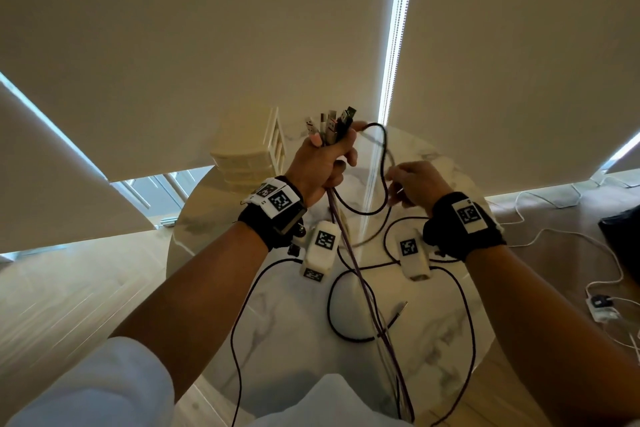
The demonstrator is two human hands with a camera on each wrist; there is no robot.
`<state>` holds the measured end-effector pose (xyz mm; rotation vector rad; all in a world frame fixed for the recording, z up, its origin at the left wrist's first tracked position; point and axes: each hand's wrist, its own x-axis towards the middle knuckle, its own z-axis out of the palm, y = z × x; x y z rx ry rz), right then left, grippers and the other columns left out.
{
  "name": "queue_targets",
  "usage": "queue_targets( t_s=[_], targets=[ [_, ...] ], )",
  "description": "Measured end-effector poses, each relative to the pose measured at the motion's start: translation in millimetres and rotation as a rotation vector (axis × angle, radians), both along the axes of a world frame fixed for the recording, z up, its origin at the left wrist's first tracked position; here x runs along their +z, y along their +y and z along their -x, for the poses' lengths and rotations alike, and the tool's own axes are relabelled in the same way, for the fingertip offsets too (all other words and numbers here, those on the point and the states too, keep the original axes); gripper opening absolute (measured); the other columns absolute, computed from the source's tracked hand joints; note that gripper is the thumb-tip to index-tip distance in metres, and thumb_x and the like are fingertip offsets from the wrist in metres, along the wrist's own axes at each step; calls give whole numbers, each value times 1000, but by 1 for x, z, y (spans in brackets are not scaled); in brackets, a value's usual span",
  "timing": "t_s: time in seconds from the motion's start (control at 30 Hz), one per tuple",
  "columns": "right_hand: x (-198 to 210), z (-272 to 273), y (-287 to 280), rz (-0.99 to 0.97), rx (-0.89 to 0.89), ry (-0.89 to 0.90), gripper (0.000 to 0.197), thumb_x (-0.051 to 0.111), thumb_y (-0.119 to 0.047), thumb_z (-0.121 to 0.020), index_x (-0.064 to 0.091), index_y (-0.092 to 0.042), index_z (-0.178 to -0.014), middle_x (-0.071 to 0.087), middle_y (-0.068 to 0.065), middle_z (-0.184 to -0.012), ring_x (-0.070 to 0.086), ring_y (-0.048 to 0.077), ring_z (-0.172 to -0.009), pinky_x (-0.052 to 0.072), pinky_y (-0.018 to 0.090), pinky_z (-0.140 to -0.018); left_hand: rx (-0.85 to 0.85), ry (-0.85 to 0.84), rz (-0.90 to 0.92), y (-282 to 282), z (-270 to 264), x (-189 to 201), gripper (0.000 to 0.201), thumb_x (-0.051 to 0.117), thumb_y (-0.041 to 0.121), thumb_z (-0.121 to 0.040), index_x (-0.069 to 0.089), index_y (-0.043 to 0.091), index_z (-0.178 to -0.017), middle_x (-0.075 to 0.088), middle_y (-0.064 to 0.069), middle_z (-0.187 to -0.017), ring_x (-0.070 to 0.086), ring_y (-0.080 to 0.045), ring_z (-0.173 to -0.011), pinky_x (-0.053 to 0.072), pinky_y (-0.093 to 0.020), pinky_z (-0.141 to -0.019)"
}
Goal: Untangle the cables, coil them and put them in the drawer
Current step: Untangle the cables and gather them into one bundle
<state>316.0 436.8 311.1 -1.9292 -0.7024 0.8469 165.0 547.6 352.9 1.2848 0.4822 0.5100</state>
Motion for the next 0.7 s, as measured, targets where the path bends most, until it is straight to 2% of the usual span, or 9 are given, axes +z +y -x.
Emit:
queue_targets(
  t_s=[0.1, 0.2, 0.27, 0.33, 0.4, 0.5, 0.6, 0.7],
  targets=[
    [-1, -37, -15, -176, -347, 111, 21, 45, -12, -96, 60, -4, -109, 68, 8, -87, 63, 16, -69, 47, 26, -58, 98, 64, -24, 0, -9, -2, 21, 48, 27, -99, 65, 18, -107, 52, 4, -57, 24, -4, -39, 19, -17, -36],
    [1, -82, -44, -380, -623, 46, 36, 41, -5, -92, 54, -10, -125, 64, 6, -114, 56, 8, -75, 47, 26, -64, 178, 100, 4, -1, -20, -5, 26, 47, 31, -99, 65, 13, -100, 46, 7, -51, 25, -3, -38, 20, -17, -35],
    [1, -108, -67, -442, -705, 59, 45, 36, -5, -91, 51, -15, -132, 63, 1, -115, 56, 7, -80, 47, 28, -69, 193, 85, 29, -5, -30, -6, 28, 45, 32, -100, 64, 11, -99, 40, 7, -50, 24, -3, -38, 20, -17, -34],
    [-3, -125, -90, -338, -646, 175, 44, 33, -13, -94, 47, -18, -135, 66, 3, -105, 62, 18, -87, 50, 32, -70, 197, 62, 46, -12, -43, -4, 29, 45, 33, -100, 63, 11, -97, 36, 6, -50, 23, -4, -39, 20, -18, -35],
    [-9, -132, -113, -157, -546, 268, 37, 36, -23, -98, 46, -13, -133, 69, 9, -92, 65, 27, -81, 50, 33, -66, 175, 40, 54, -25, -57, -1, 30, 45, 34, -100, 64, 12, -94, 33, 5, -50, 22, -6, -40, 19, -19, -36],
    [-7, -140, -134, -124, -557, 239, 35, 40, -26, -98, 51, -8, -127, 68, 10, -85, 63, 24, -71, 45, 29, -60, 117, 13, 35, -51, -82, 5, 32, 45, 33, -100, 63, 11, -86, 31, 1, -53, 20, -8, -43, 16, -21, -41],
    [5, -131, -139, -194, -433, 168, 35, 47, -32, -97, 56, -11, -124, 68, 10, -92, 60, 20, -67, 42, 27, -60, 97, 12, 23, -78, -109, 3, 37, 45, 35, -99, 60, 11, -76, 35, 4, -48, 22, -8, -41, 16, -23, -41],
    [18, -104, -143, -202, -54, 61, 42, 63, -37, -87, 56, -26, -127, 65, 0, -106, 60, 16, -75, 45, 28, -66, 116, -2, 81, -108, -134, -1, 40, 47, 36, -98, 54, 14, -65, 40, 4, -49, 26, -8, -42, 18, -23, -41]
  ],
)
